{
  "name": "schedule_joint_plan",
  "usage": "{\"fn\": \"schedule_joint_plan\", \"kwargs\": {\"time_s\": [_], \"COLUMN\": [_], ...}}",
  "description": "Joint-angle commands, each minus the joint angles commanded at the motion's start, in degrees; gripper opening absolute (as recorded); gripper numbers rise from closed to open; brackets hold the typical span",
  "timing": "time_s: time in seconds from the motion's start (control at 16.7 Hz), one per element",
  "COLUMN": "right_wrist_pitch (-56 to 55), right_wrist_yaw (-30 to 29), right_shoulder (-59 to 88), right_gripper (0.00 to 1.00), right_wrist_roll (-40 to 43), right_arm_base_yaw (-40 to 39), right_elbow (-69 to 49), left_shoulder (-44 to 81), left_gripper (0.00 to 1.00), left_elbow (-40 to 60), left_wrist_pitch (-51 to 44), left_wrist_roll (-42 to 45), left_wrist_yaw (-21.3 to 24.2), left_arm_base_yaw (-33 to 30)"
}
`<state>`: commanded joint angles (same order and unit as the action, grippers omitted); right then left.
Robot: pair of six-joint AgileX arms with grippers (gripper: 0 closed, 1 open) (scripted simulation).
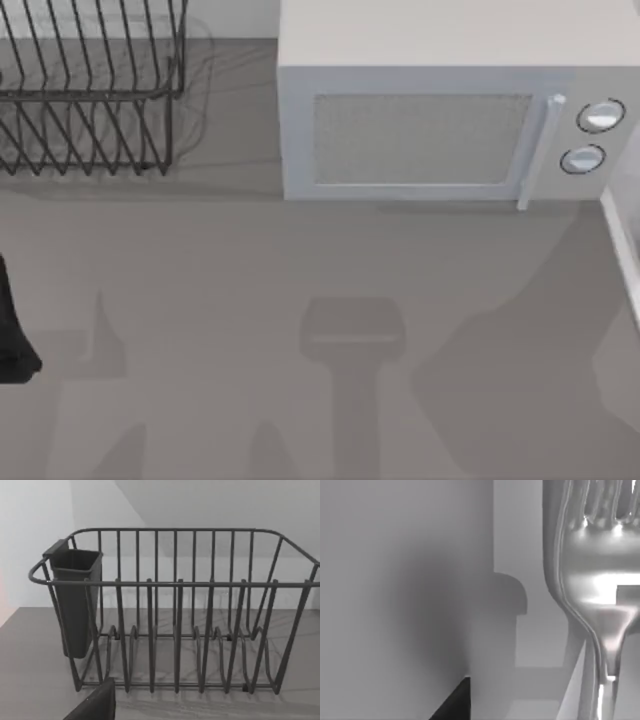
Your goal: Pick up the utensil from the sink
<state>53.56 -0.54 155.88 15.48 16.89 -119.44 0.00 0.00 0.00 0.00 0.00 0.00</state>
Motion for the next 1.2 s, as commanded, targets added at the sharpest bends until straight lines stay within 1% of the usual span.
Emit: {"fn": "schedule_joint_plan", "kwargs": {"time_s": [0.3, 0.36, 0.78, 0.9, 1.02, 1.2], "right_wrist_pitch": [0.00, 0.00, 0.00, 0.78, 2.86, 10.20], "right_wrist_yaw": [0.00, 0.00, 0.00, 0.68, 0.68, 0.70], "right_shoulder": [0.00, 0.00, 0.00, -2.55, -2.73, -3.59], "right_gripper": [0.02, 0.00, 0.00, 0.00, 0.00, 0.00], "right_wrist_roll": [0.00, 0.00, 0.00, -0.59, -0.56, -0.50], "right_arm_base_yaw": [0.00, 0.00, 0.00, -0.19, -0.16, -0.11], "right_elbow": [0.00, 0.00, 0.00, -0.65, -2.71, -9.04], "left_shoulder": [0.00, 0.00, 0.00, 0.00, 0.00, 0.00], "left_gripper": [1.00, 1.00, 1.00, 1.00, 1.00, 1.00], "left_elbow": [0.00, 0.00, 0.00, 0.00, 0.00, 0.00], "left_wrist_pitch": [0.00, 0.00, 0.00, 0.00, 0.00, 0.00], "left_wrist_roll": [0.00, 0.00, 0.00, 0.00, 0.00, 0.00], "left_wrist_yaw": [0.00, 0.00, 0.00, 0.00, 0.00, 0.00], "left_arm_base_yaw": [0.00, 0.00, 0.00, 0.00, 0.00, 0.00]}}
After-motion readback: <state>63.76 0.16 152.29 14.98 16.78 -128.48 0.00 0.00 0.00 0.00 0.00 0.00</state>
